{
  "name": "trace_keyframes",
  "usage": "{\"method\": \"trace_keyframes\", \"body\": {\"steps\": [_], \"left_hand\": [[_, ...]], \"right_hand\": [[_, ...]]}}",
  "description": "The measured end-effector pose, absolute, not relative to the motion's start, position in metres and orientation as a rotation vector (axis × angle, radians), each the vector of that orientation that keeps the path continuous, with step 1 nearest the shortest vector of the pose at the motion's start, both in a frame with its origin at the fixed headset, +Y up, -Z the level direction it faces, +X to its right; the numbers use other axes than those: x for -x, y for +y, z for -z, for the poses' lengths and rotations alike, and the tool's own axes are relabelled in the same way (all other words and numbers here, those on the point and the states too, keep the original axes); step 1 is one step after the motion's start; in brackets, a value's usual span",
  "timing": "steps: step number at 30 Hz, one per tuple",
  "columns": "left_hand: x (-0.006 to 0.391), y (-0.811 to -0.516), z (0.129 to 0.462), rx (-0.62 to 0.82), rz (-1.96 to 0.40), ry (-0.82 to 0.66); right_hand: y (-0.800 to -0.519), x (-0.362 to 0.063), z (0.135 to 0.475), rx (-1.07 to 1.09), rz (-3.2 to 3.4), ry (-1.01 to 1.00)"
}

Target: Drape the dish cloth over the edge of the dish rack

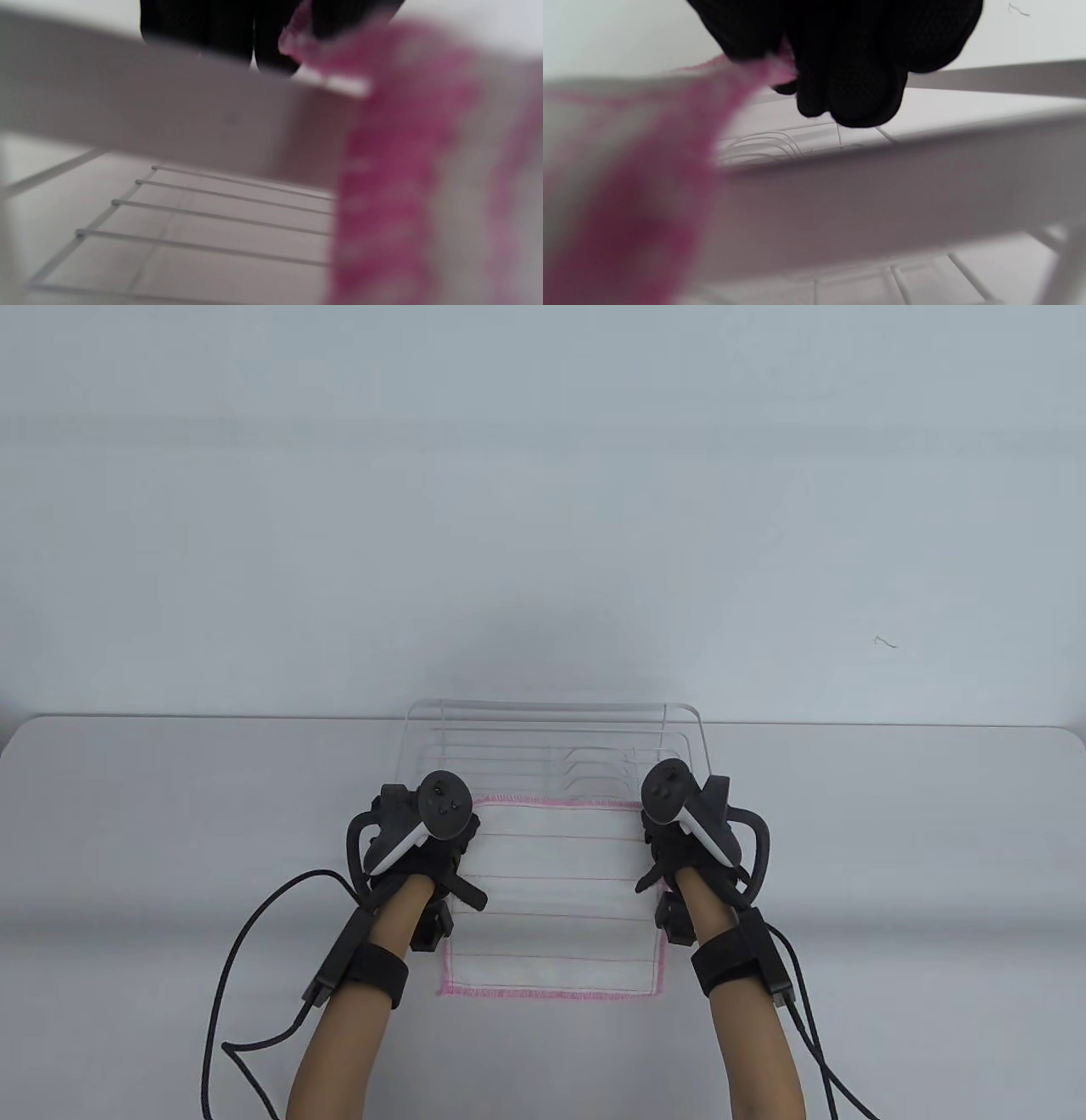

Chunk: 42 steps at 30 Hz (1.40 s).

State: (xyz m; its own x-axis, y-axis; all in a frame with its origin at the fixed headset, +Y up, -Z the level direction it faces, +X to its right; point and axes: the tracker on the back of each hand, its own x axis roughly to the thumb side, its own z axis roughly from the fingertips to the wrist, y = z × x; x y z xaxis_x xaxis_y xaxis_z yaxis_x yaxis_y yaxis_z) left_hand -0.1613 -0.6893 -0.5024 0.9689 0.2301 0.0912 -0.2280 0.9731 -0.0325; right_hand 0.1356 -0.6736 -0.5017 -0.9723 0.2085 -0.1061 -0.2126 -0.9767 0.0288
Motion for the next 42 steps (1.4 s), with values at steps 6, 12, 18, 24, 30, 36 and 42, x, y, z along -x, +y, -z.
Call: {"method": "trace_keyframes", "body": {"steps": [6, 12, 18, 24, 30, 36, 42], "left_hand": [[0.173, -0.679, 0.49, -0.068, -0.258, -0.086], [0.166, -0.641, 0.435, -0.187, -0.323, -0.298], [0.151, -0.636, 0.358, -0.243, -0.297, -0.456], [0.143, -0.656, 0.312, -0.221, -0.296, -0.509], [0.144, -0.681, 0.295, -0.18, -0.291, -0.516], [0.148, -0.695, 0.293, -0.153, -0.302, -0.514], [0.146, -0.699, 0.296, -0.12, -0.324, -0.52]], "right_hand": [[-0.662, -0.139, 0.484, 0.09, -2.866, -0.022], [-0.624, -0.126, 0.426, -0.186, -2.823, -0.234], [-0.615, -0.112, 0.346, -0.384, -2.866, -0.351], [-0.64, -0.113, 0.298, -0.4, -2.875, -0.364], [-0.662, -0.121, 0.282, -0.355, -2.886, -0.312], [-0.677, -0.129, 0.278, -0.342, -2.855, -0.335], [-0.678, -0.133, 0.275, -0.332, -2.83, -0.331]]}}
